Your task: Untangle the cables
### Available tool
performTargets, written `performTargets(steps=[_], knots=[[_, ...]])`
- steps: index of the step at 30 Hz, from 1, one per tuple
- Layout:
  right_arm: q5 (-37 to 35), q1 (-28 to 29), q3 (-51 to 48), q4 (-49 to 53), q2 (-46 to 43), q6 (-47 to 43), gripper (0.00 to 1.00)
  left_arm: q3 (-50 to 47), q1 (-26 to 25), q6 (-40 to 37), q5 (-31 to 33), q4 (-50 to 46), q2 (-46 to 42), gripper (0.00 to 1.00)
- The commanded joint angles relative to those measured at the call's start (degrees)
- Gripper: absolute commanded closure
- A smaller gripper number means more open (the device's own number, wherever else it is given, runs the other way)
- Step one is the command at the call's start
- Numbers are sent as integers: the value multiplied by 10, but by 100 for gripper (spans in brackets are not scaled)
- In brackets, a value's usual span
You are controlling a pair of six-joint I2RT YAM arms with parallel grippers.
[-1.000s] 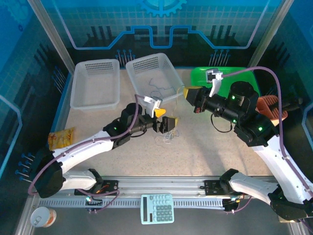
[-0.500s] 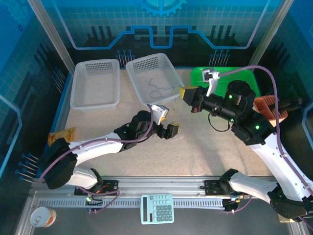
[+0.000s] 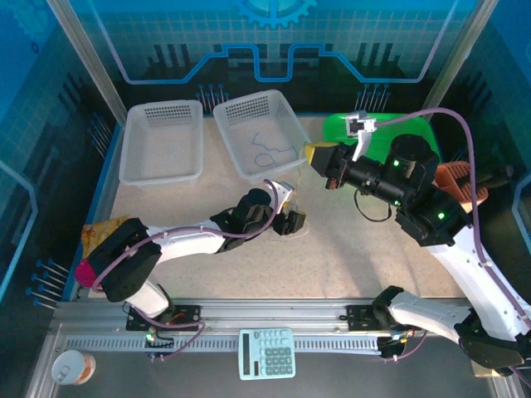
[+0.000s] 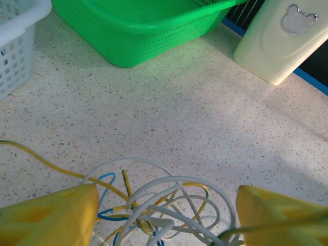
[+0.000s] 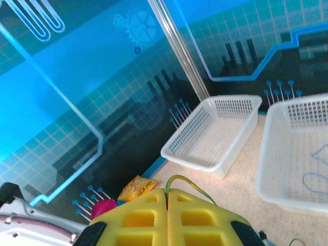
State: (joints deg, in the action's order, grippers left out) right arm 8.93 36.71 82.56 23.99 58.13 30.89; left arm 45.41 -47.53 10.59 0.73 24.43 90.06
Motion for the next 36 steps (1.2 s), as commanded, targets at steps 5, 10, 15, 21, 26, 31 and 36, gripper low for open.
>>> performTargets(steps=[5, 10, 15, 21, 26, 31, 36], knots=[[1, -20, 99, -23, 13, -19, 100, -67, -5, 14, 11, 43, 7, 39], [9, -35, 131, -40, 24, -10, 100, -87, -4, 22, 12, 53, 15, 43], [19, -46, 132, -42, 25, -2, 100, -94, -4, 28, 10, 63, 20, 46], [31, -58, 109, -55, 19, 13, 100, -94, -4, 31, 7, 64, 13, 45], [40, -59, 55, -63, 11, 24, 100, -100, -5, 39, -3, 60, -29, 33], [42, -59, 9, -82, -1, 37, 100, -103, -5, 30, -30, 20, -94, 23], [53, -59, 11, -85, 8, 39, 100, -108, -5, 23, -36, -17, -151, 17]])
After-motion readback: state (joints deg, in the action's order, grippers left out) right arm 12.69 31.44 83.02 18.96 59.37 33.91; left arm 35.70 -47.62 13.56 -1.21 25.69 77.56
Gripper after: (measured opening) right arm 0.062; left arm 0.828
